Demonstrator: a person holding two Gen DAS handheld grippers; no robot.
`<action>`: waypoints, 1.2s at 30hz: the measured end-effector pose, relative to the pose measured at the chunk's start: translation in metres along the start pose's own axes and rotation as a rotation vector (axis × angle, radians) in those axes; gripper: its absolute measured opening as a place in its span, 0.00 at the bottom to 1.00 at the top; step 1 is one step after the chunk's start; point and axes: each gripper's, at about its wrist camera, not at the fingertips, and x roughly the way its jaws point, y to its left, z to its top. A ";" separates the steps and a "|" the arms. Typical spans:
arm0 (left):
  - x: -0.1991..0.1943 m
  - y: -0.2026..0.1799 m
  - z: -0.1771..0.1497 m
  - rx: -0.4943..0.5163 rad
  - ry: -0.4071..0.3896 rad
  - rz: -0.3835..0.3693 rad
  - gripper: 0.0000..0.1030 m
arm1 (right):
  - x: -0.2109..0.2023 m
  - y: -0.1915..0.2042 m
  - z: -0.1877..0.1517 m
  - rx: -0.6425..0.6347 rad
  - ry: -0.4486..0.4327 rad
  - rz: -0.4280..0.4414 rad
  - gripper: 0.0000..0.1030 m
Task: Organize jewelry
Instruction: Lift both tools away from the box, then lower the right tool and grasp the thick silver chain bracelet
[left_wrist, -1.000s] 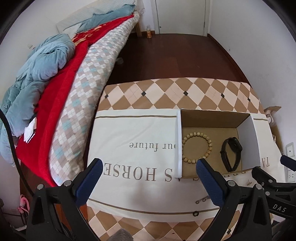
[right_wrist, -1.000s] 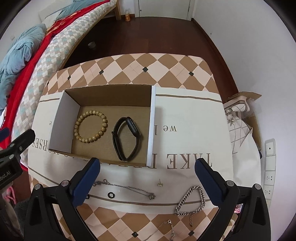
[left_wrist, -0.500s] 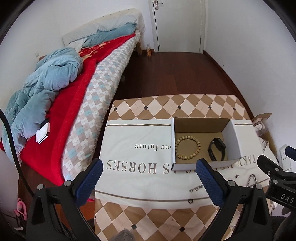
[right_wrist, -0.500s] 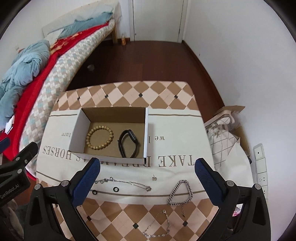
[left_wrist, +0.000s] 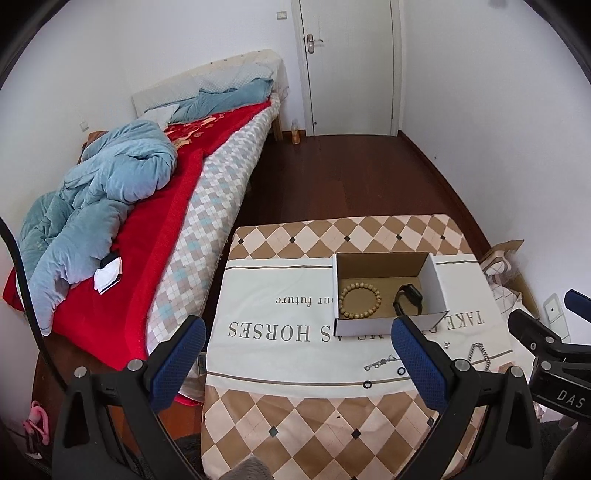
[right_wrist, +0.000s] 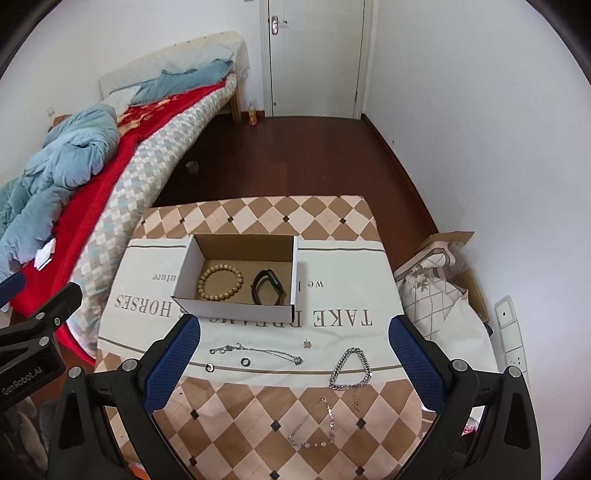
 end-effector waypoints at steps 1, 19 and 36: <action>-0.003 0.000 -0.001 0.000 -0.003 0.000 1.00 | -0.004 -0.001 -0.002 0.003 -0.005 0.005 1.00; 0.098 -0.034 -0.092 0.062 0.254 0.057 1.00 | 0.120 -0.102 -0.141 0.325 0.375 0.040 0.82; 0.134 -0.212 -0.166 0.335 0.485 -0.269 0.51 | 0.125 -0.183 -0.165 0.481 0.366 -0.026 0.46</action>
